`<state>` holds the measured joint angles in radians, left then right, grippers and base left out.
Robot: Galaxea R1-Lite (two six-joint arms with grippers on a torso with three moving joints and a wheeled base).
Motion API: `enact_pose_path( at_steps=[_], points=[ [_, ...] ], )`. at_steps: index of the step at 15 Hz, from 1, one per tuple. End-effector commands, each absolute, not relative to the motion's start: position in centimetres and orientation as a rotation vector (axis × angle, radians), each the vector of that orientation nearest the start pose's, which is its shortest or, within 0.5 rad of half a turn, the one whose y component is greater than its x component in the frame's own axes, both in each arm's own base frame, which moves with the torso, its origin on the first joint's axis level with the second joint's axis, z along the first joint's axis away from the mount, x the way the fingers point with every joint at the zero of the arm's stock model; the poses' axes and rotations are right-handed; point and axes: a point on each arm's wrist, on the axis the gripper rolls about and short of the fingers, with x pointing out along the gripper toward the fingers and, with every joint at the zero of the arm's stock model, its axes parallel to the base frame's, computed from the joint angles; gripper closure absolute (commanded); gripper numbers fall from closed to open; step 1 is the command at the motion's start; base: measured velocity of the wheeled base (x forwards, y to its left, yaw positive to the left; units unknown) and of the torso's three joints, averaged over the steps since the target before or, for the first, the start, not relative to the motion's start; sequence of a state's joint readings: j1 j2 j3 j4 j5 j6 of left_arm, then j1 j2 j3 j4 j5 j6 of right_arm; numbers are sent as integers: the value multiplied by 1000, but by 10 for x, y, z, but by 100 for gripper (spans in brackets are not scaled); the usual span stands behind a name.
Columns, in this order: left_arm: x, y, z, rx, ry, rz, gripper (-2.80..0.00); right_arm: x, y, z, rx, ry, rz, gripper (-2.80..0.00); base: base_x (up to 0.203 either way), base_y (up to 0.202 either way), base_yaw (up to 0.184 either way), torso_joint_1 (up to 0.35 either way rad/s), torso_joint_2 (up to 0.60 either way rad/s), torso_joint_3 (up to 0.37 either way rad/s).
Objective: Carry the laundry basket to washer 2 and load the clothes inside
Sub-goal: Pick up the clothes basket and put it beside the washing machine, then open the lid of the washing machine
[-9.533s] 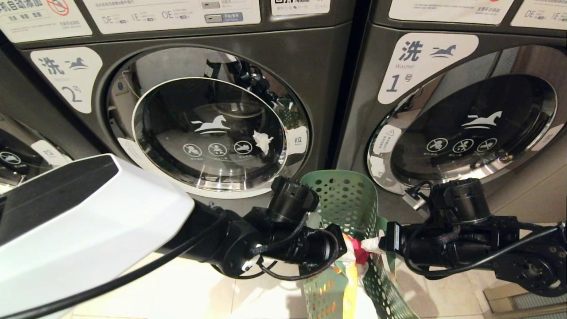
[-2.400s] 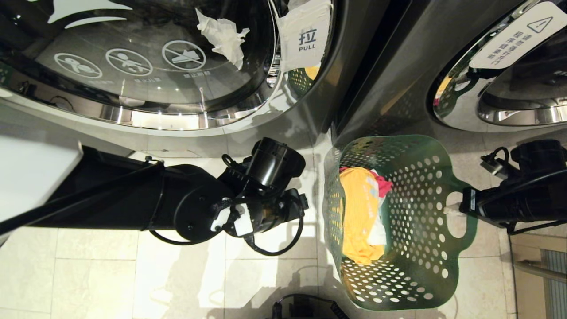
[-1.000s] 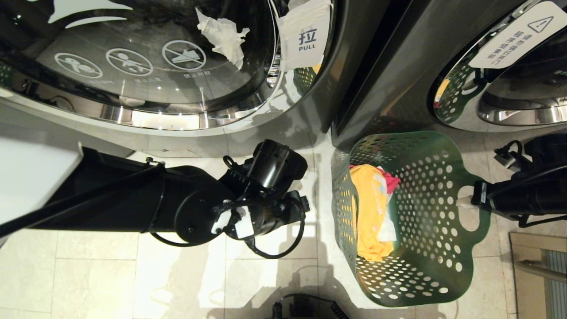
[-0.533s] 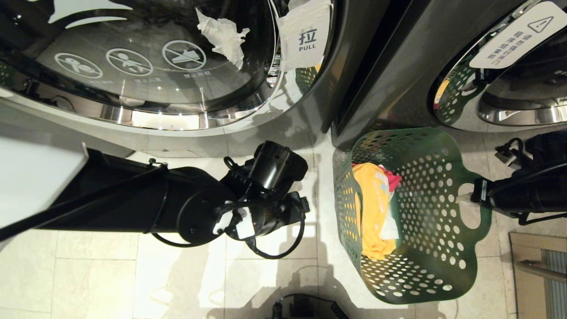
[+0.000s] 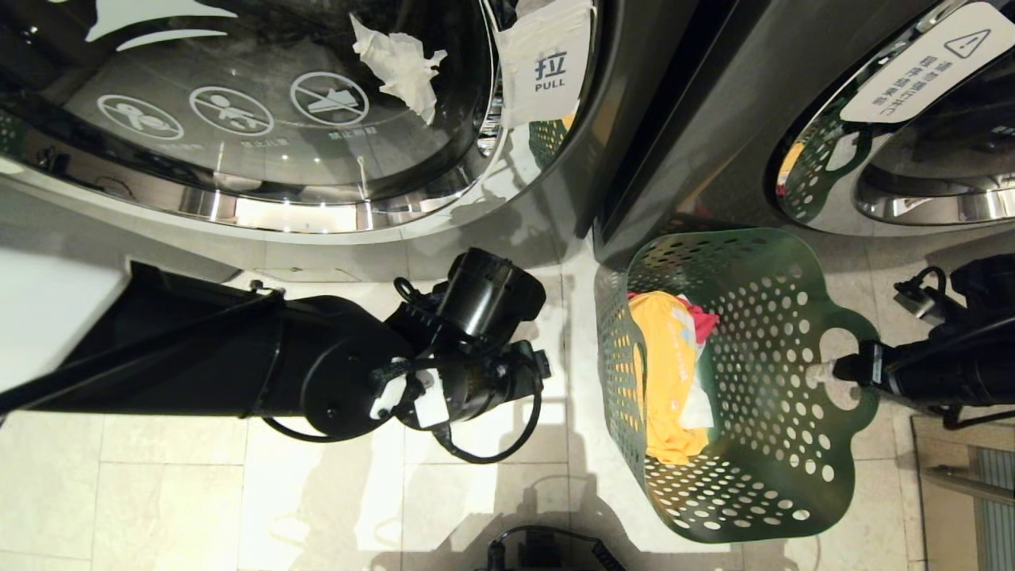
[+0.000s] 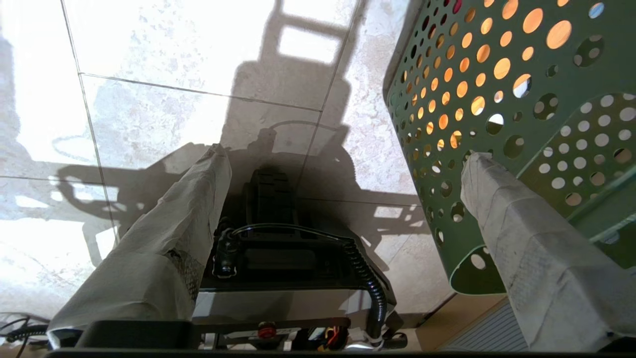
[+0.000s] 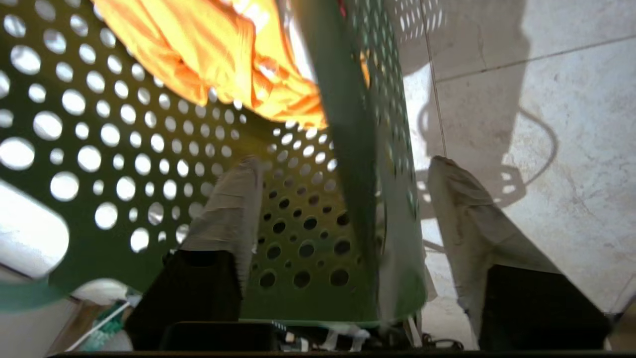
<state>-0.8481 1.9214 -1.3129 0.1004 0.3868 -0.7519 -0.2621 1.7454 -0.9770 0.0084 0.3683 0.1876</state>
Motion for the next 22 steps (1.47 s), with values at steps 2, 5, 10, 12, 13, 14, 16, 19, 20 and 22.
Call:
enact_pose_path(
  at_steps=[2,5,10,12,13,14,16,19,20,22],
  points=[
    [245,-265,182,-312,696,-195,-280,270,-64,171,367,713,53,-280,0,0,0,0,0,0],
    [241,-260,192,-330,676,-205,-280,258,-60,190,323,647,56,-280,0,0,0,0,0,0],
    [225,-236,228,-371,626,-213,0,229,-53,221,185,529,-12,0,0,0,0,0,0,0],
    [222,-229,236,-372,578,-167,0,214,-45,233,167,473,20,0,0,0,0,0,0,0],
    [220,-220,241,-369,551,-133,0,203,-38,241,157,438,55,0,0,0,0,0,0,0],
    [216,-207,247,-363,527,-106,0,191,-32,247,149,405,95,0,0,0,0,0,0,0],
    [204,-175,257,-353,488,-65,0,167,-21,251,141,359,171,0,0,0,0,0,0,0],
    [182,-123,268,-358,436,23,0,130,-8,244,133,316,284,0,0,0,0,0,0,0],
    [169,-108,273,-363,418,40,0,118,-4,244,121,293,312,0,0,0,0,0,0,0],
    [140,-79,275,-339,393,63,0,94,0,250,87,236,334,0,0,0,0,0,0,0]
  ],
)
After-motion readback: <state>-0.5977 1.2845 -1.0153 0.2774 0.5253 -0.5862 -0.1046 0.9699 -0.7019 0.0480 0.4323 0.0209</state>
